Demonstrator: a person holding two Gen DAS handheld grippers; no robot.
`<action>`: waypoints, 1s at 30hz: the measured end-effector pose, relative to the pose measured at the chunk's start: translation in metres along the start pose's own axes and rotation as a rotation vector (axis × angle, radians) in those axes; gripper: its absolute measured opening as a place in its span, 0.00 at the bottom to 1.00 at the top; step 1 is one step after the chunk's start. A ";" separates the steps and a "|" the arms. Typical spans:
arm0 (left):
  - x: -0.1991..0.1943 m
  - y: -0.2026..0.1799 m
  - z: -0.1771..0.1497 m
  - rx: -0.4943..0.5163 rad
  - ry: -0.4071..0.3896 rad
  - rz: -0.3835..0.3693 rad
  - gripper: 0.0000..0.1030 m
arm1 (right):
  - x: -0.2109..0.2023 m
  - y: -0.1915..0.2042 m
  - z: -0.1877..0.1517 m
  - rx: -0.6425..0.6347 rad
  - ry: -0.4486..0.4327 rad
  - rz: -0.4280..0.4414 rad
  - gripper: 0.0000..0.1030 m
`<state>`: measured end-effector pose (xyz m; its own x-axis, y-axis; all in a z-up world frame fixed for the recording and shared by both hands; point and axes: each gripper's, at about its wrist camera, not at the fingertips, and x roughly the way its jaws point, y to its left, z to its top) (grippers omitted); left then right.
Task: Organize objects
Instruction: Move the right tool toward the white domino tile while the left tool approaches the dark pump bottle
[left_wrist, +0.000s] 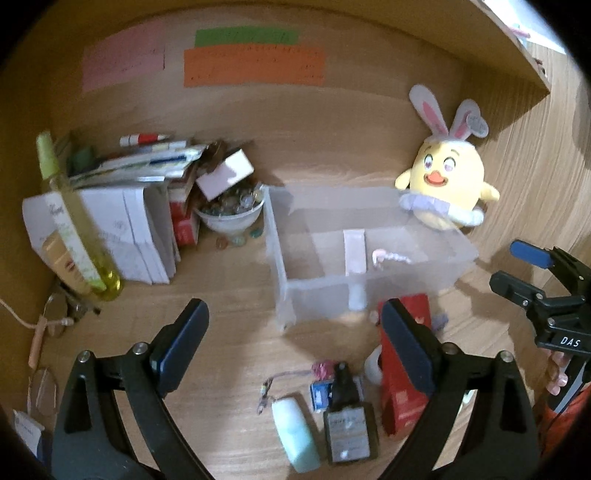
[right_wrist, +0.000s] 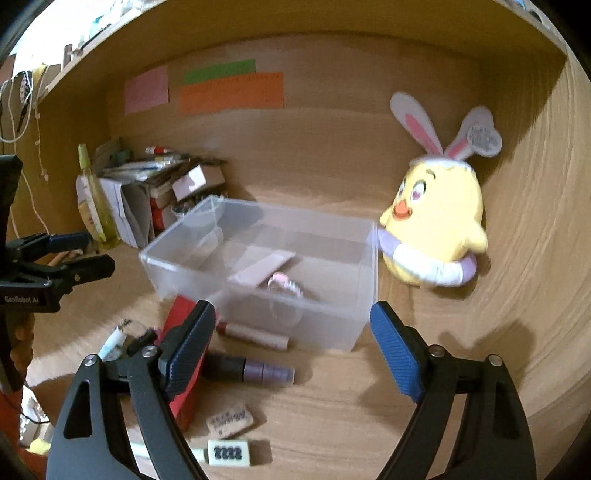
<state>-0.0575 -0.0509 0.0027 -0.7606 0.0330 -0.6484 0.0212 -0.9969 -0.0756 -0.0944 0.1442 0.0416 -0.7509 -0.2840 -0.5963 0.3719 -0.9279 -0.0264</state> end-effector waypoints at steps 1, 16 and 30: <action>0.000 0.001 -0.004 -0.005 0.010 -0.003 0.93 | 0.001 0.001 -0.004 0.002 0.010 0.000 0.82; 0.007 -0.006 -0.045 -0.023 0.131 -0.022 0.93 | 0.017 -0.001 -0.069 0.065 0.199 0.045 0.82; 0.013 -0.024 -0.073 -0.026 0.179 -0.042 0.93 | 0.020 0.006 -0.097 0.078 0.249 0.095 0.80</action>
<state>-0.0202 -0.0210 -0.0592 -0.6333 0.0892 -0.7687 0.0103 -0.9923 -0.1235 -0.0540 0.1563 -0.0485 -0.5533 -0.3117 -0.7725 0.3839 -0.9184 0.0956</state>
